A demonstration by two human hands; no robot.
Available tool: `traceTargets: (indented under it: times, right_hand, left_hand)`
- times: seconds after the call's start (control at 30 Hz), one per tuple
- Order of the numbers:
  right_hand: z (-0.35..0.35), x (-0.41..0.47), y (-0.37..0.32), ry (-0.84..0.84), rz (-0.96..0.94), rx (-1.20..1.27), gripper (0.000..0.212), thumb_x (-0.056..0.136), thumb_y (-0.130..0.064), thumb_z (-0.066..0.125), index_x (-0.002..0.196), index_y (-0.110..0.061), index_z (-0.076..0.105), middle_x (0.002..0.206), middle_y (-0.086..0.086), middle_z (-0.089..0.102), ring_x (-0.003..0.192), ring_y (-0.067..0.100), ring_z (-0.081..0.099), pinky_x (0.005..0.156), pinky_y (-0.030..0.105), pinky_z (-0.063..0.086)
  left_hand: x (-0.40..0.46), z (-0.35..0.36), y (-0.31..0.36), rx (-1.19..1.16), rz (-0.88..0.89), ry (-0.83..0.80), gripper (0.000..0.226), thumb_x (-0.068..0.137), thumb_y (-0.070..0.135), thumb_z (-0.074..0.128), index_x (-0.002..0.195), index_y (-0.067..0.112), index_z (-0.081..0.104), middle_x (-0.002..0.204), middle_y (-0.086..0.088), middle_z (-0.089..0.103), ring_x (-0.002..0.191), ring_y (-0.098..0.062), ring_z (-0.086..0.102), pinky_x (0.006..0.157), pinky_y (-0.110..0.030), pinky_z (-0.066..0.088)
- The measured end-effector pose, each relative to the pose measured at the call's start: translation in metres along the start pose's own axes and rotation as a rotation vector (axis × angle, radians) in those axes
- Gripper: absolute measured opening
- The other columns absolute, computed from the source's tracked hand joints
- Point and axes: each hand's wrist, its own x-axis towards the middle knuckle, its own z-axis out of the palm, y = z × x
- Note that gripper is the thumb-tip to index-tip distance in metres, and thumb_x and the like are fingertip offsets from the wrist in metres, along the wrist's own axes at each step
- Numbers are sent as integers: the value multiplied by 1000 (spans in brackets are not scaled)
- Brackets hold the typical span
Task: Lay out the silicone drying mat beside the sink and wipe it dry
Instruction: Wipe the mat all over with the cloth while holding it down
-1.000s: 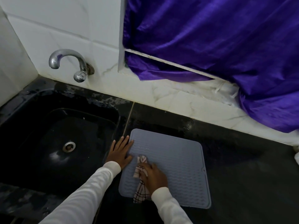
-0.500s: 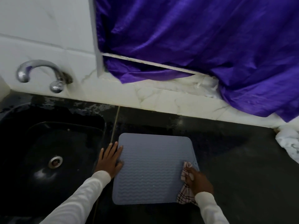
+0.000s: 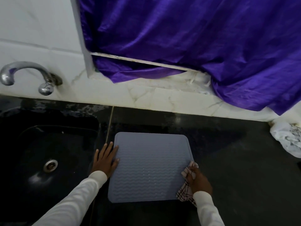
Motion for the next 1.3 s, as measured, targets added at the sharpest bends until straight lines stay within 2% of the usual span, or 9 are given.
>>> traceTargets:
  times: [0.1,0.23,0.33,0.43,0.5,0.57,0.63,0.87,1.3]
  right_hand:
    - [0,-11,-8,-21,-27,36,67,77,-66,61,138,-44,42,134,1,58,115,26,59,96,38,47]
    - [-7,-58,-66,-49,-263,148,32,89,-35,64,119,-24,64,115,1,68,103,19,65,88,24,49]
    - [20,-100,-117,-195,-429,264,22,85,-21,72,102,-34,67,114,-10,67,98,-10,62,78,3,44]
    - [71,-131,-152,-290,-610,187,17,77,-51,62,89,-62,61,117,-29,58,108,-14,55,88,-1,36]
    - [98,-146,-168,-348,-696,111,33,73,-73,44,99,-60,59,118,-30,52,113,-9,52,90,-3,30]
    - [125,-156,-172,-382,-746,-7,74,71,-77,28,124,-37,60,133,-15,53,120,3,51,96,6,32]
    - [143,-156,-166,-356,-739,-163,85,70,-69,13,138,-34,47,146,-2,44,126,13,49,101,22,37]
    - [155,-146,-150,-307,-674,-364,47,98,-46,38,144,-40,34,135,3,49,113,21,57,92,33,47]
    - [113,-113,-90,-152,-433,-280,55,89,-48,56,141,-46,38,119,4,58,105,24,59,88,35,48]
  left_hand:
    - [-4,-2,-1,-4,3,6,73,81,67,4,149,40,1,157,12,-10,142,-8,-17,111,-36,-20]
    - [-4,1,0,60,-15,48,69,83,62,5,149,40,-3,156,12,-13,144,-12,-14,107,-34,-26]
    - [-3,4,1,70,1,71,67,87,58,11,150,37,2,158,9,-8,144,-13,-12,110,-36,-23]
    - [-3,5,-6,71,18,50,65,89,57,21,150,37,10,158,5,1,146,-15,-5,110,-36,-19]
    - [-1,6,-9,44,42,48,64,90,55,31,149,38,15,159,3,7,143,-12,-7,110,-35,-20]
    - [0,6,-12,22,72,58,67,90,53,34,150,39,9,157,7,-8,140,-7,-19,108,-33,-26]
    - [0,6,-13,25,85,46,70,89,55,34,150,39,3,154,9,-19,138,-7,-25,107,-34,-29]
    - [-7,6,-8,99,31,12,68,87,51,37,150,30,22,158,-3,19,144,-20,2,114,-42,-13]
    - [-7,1,-5,91,63,26,74,81,54,4,151,31,0,160,0,-10,145,-19,-15,111,-41,-23]
